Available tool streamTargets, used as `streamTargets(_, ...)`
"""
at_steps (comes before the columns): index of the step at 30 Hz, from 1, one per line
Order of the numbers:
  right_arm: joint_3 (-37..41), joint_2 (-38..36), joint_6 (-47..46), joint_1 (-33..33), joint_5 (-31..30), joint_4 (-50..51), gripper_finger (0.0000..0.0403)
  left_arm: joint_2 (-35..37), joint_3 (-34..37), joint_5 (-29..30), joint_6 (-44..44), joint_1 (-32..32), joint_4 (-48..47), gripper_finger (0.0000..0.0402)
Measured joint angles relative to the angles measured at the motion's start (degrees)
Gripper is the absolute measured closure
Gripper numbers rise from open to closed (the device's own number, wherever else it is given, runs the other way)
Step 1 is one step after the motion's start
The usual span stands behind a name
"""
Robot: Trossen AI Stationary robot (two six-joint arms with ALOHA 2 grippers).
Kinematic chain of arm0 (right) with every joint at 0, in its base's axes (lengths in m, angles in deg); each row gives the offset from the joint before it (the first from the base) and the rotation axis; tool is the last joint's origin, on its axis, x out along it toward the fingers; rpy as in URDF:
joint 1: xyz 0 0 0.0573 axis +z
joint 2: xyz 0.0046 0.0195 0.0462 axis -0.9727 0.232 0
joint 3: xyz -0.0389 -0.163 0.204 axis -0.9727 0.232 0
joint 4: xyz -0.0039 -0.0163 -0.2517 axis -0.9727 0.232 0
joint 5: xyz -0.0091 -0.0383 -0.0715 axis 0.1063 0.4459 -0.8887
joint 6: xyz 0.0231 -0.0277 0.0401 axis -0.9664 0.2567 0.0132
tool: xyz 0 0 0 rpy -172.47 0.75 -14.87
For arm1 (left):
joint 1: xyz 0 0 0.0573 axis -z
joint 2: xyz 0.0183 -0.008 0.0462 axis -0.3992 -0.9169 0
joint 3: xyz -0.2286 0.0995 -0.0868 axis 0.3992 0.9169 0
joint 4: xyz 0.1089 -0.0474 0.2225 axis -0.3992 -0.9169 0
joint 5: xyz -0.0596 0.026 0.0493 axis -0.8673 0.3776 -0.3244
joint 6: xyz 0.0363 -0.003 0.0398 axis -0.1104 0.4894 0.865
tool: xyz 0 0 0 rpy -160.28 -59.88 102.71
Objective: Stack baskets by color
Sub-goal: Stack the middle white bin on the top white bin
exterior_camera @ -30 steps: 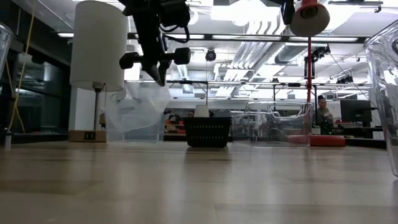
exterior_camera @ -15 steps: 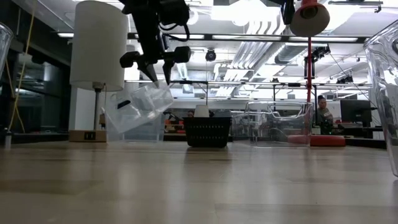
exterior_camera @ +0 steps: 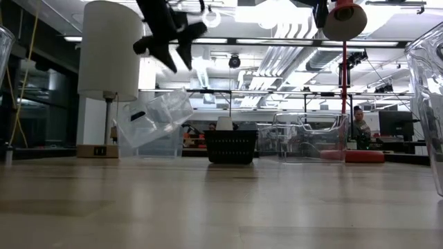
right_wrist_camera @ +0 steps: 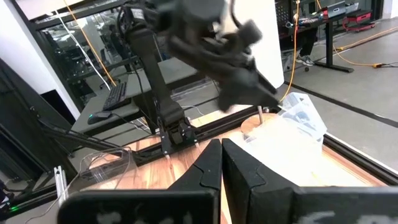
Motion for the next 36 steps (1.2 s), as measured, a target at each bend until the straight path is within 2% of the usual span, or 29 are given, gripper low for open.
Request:
streamTargets(3, 0.00, 0.00, 0.00, 0.01, 0.00, 0.22, 0.0402, 4.37, 0.00, -4.29, 9.61, 2.32, -0.38, 0.0191)
streamTargets(7, 0.00, 0.00, -0.08, 0.02, 0.00, 0.30, 0.0402, 10.69, 0.00, -14.18, 21.80, 4.92, -4.51, 0.0192)
streamTargets(10, 0.00, 0.00, -0.07, 0.02, 0.00, 0.45, 0.0402, 13.46, -0.04, -22.38, 27.29, 5.73, -11.42, 0.0192)
streamTargets(12, 0.00, 0.00, -0.15, 0.01, 0.00, 0.47, 0.0402, 13.51, 0.04, -25.04, 30.32, 5.71, -16.41, 0.0192)
streamTargets(15, 0.00, 0.00, -0.27, 0.00, 0.00, 0.47, 0.0402, 12.84, 3.47, -25.47, 36.55, 5.60, -17.79, 0.0192)
streamTargets(20, 0.00, 0.00, -1.51, 0.01, 0.00, 0.66, 0.0402, 10.86, 12.97, -26.15, 47.76, 5.71, -13.74, 0.0192)
streamTargets(26, 0.00, 0.00, -1.53, 0.01, 0.00, 0.92, 0.0402, 9.67, 19.88, -17.75, 46.47, 4.43, -5.11, 0.0192)
streamTargets(33, 0.00, 0.01, -1.53, 0.01, -0.02, 0.90, 0.0402, 9.69, 23.22, -20.66, 52.55, 2.98, 0.43, 0.0192)
streamTargets(36, 0.00, 0.00, -1.61, 0.01, -0.19, 0.90, 0.0402, 9.69, 24.31, -20.03, 51.96, 2.35, 4.07, 0.0192)
